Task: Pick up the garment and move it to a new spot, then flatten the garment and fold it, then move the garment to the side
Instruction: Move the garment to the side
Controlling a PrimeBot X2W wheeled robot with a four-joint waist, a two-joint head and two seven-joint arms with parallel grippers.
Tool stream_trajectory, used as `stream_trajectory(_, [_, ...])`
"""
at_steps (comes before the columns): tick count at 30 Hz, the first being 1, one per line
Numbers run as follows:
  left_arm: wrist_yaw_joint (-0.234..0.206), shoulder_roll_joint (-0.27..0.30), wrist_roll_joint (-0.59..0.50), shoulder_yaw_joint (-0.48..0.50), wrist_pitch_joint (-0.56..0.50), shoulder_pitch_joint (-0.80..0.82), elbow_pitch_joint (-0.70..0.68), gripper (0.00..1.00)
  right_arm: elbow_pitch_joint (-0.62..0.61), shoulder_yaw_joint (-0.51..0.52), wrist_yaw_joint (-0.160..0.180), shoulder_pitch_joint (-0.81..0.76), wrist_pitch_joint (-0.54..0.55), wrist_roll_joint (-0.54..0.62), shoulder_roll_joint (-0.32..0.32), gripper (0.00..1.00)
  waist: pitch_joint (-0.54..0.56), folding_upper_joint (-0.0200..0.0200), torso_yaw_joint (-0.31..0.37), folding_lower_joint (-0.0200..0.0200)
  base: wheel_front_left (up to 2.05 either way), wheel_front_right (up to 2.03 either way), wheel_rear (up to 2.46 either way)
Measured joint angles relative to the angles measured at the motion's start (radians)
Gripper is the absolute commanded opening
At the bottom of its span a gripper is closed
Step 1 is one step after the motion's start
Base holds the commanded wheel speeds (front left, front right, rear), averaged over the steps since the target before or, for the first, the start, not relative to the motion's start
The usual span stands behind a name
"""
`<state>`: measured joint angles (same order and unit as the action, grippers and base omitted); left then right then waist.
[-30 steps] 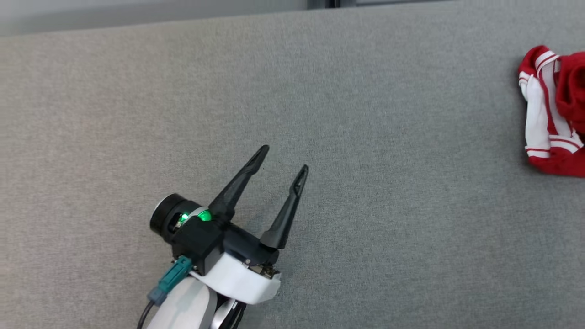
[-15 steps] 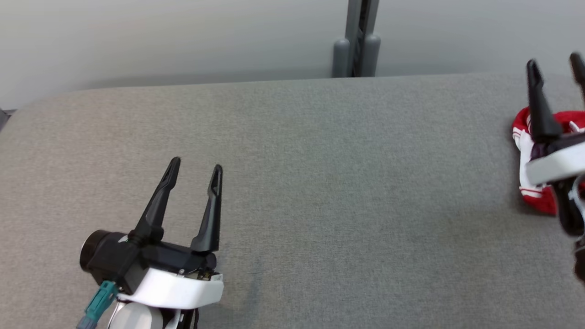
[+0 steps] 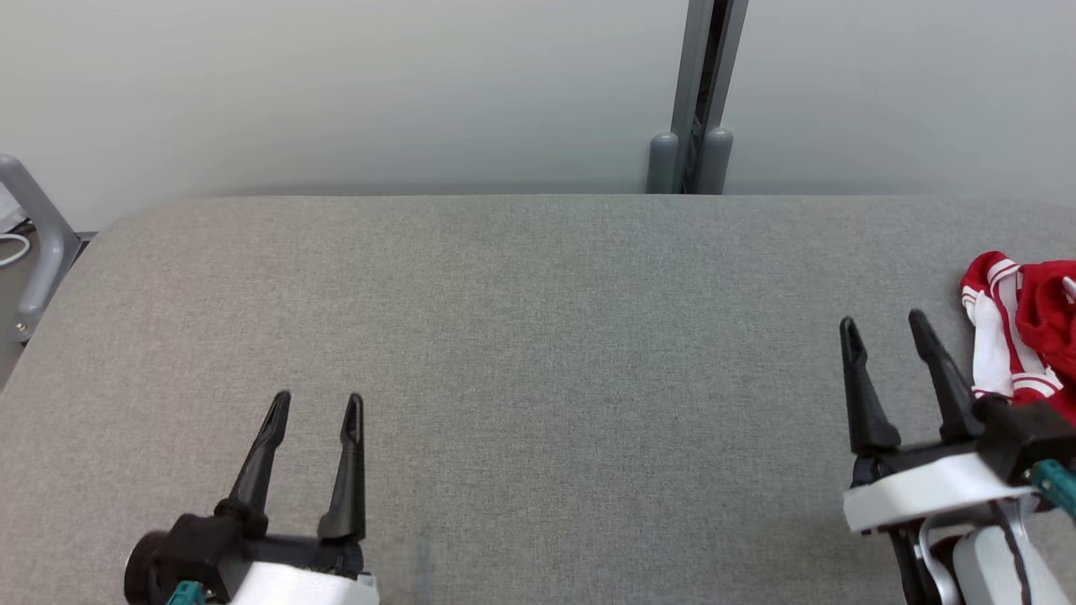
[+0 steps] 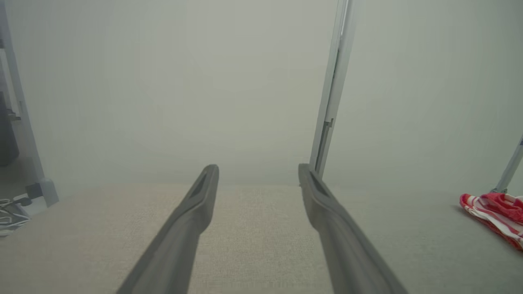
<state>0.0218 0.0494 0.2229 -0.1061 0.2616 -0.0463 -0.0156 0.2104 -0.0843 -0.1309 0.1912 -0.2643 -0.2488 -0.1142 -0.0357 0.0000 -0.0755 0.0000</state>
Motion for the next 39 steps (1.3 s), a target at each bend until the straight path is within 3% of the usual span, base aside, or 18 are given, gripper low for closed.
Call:
stream_trajectory(9, [-0.024,0.0,0.003,0.016,0.0,-0.031,0.048,1.0,-0.025,0.007,0.0,-0.099,0.0,0.082,0.042,1.0,0.025,0.0,0.002,0.0,0.0,0.0,0.0])
stream_trajectory(27, [-0.067,0.0,0.056,0.007,0.0,-0.03,0.107,1.0,-0.029,0.011,0.0,-0.098,0.0,0.089,0.055,1.0,0.037,0.0,0.007,0.0,0.0,0.0,0.0])
stream_trajectory(39, [-0.056,0.0,0.087,0.019,0.0,-0.03,0.125,1.0,-0.025,0.001,0.0,-0.098,0.0,0.083,0.058,1.0,0.046,0.0,0.013,0.0,0.0,0.0,0.0])
